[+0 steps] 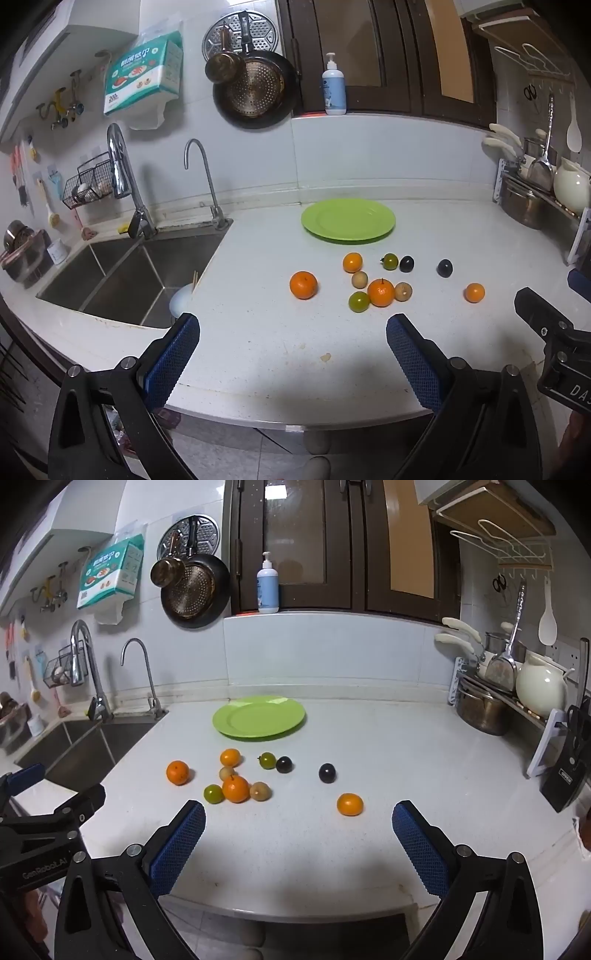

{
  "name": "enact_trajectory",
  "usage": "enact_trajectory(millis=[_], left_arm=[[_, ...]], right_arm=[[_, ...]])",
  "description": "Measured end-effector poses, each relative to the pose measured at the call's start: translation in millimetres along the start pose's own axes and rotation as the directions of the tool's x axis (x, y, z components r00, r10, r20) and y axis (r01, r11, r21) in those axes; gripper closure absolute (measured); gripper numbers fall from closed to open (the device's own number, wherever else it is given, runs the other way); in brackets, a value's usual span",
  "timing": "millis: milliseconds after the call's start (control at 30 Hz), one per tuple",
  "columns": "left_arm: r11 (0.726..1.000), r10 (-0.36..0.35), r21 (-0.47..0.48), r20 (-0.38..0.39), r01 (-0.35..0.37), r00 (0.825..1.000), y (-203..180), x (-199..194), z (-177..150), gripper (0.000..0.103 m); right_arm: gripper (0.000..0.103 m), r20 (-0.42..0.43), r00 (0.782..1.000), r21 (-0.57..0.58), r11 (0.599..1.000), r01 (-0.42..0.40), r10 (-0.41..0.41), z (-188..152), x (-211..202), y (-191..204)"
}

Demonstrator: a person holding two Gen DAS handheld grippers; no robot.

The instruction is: Organize fruits

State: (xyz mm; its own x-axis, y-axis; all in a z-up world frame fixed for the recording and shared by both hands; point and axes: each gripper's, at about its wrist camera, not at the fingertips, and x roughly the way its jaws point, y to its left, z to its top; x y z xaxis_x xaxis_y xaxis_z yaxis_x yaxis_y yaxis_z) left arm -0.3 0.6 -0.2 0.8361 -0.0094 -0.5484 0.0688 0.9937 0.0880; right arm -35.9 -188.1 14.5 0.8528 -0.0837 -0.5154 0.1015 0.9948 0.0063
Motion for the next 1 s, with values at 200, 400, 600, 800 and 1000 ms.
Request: enact_trajectory(millis=[200,400,600,800,1000], left_arm=[[1.000,-0.007,0.007,-0.001,0.007,1.000,3,-8,5,0.000],[1.000,0.000,0.008,0.023,0.000,1.000,1,-9,1,0.000],[1.000,-0.012,0.003,0.017,0.012,1.000,1,-8,0,0.000],[1.000,-0.012,0.007,0.026,0.012,1.000,0,-10,-2,0.000],[1.000,-0.017,0.006,0.030,0.017,0.999,0,-11,-4,0.000]], right_arm=[[0.001,-0.016,1.000,0.010,1.000,-0.003,0.004,1,-1,0],[0.001,-0.007,1.000,-0.002,1.000,-0.024,0.024,2,-7,1],[0.001,-0.012,1.000,-0.007,1.000,-0.026,0.026,1,-5,0],[0.001,-0.007,0.999,-0.005,0.999,-0.032,0.032,0,-6,0],[0.001,-0.008,0.999,-0.003,0.999,-0.033,0.033,1,-6,-1]])
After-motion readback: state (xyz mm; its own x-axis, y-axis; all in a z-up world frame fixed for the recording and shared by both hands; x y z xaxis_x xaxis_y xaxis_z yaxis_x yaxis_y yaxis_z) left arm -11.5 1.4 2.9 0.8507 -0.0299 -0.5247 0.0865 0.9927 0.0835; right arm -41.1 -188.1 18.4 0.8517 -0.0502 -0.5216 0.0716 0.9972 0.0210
